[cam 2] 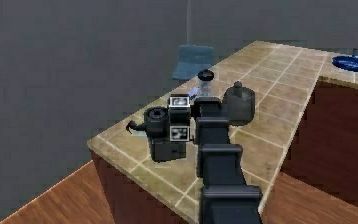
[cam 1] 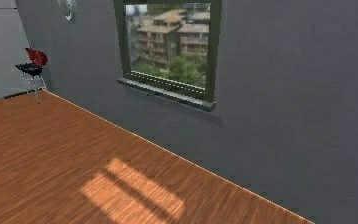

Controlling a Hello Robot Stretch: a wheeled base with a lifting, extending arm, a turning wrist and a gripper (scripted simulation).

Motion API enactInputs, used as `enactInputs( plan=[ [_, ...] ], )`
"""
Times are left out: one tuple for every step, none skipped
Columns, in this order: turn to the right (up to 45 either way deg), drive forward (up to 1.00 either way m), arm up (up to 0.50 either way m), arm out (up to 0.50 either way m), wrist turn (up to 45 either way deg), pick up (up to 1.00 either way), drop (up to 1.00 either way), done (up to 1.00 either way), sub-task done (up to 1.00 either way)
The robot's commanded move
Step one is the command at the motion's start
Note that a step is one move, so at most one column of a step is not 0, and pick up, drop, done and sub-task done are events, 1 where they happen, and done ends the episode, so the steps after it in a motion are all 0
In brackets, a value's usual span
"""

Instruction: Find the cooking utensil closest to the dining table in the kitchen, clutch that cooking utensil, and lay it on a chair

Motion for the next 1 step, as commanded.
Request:
enactInputs(
  plan=[
    [0.0,0.0,0.04,0.0,0.0,0.0,0.0,0.0,0.0]
  ],
)
